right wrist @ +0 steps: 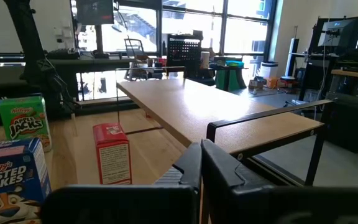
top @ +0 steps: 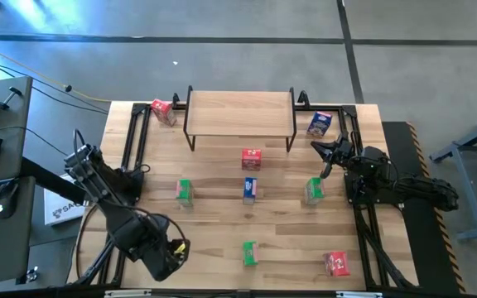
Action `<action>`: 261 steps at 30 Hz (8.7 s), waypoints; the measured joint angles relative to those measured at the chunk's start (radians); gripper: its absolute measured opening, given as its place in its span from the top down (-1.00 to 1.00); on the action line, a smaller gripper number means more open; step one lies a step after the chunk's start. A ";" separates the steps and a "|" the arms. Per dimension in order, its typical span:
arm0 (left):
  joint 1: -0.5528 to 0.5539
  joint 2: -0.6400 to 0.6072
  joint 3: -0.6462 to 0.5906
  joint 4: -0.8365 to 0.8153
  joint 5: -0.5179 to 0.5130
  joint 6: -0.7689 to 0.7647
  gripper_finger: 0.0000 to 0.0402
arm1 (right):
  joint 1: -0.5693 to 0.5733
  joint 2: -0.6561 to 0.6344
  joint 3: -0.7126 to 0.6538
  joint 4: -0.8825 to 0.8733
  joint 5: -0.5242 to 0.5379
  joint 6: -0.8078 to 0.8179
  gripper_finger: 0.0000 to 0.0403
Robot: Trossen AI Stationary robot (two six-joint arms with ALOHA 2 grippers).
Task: Stack cereal on shelf
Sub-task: Put the bottom blue cereal box on the shelf
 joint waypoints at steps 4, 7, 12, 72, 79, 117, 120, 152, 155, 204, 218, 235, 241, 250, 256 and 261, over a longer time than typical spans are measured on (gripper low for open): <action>-0.010 0.000 -0.041 0.005 0.013 -0.016 -0.53 | 0.000 0.000 0.000 0.000 0.000 0.000 1.00; -0.014 0.002 -0.069 0.016 0.006 -0.018 -0.53 | 0.000 0.000 0.000 0.000 0.000 0.000 1.00; -0.016 0.004 -0.133 0.071 0.004 -0.021 -0.53 | 0.000 0.000 0.000 0.000 0.000 0.000 1.00; 0.434 -0.304 -0.182 -0.020 -0.168 1.284 0.21 | 0.000 0.001 0.000 0.000 0.000 0.000 1.00; 0.793 -0.352 -0.159 0.011 -0.019 1.856 0.21 | 0.000 0.001 0.000 0.000 0.000 0.000 1.00; 1.429 0.302 0.680 -0.134 -0.116 2.811 0.21 | 0.000 0.000 0.000 0.000 0.000 0.000 1.00; 1.426 0.326 0.684 -0.122 -0.146 2.831 0.21 | 0.000 0.000 0.000 0.000 0.000 0.000 1.00; 1.419 0.325 0.726 -0.021 -0.224 2.789 -0.19 | 0.000 0.000 0.000 0.000 0.000 0.000 1.00; 1.411 0.291 0.726 -0.023 -0.225 2.779 -0.19 | 0.000 0.000 0.000 0.000 -0.001 0.000 1.00; 1.327 -0.084 -0.485 1.106 -0.407 2.474 0.98 | 0.000 0.000 0.000 0.000 -0.004 0.000 1.00; 1.359 -0.035 -0.483 1.154 -0.432 2.486 0.99 | 0.000 0.000 0.000 0.000 -0.004 0.000 1.00; 1.361 -0.095 -0.485 1.107 -0.438 2.445 0.99 | 0.000 0.000 0.000 0.000 -0.004 0.000 1.00; 1.358 -0.074 -0.484 1.214 -0.298 2.420 0.99 | 0.000 0.000 0.000 0.000 -0.004 0.000 1.00; 1.362 -0.029 -0.485 1.307 -0.309 2.421 0.99 | 0.000 0.000 0.000 0.000 -0.004 0.000 1.00; 1.364 -0.030 -0.485 1.307 -0.313 2.421 0.99 | 0.000 0.000 0.000 0.000 -0.004 0.000 1.00; 1.368 -0.030 -0.485 1.309 -0.339 2.421 0.99 | 0.000 0.000 0.000 0.000 -0.004 0.000 1.00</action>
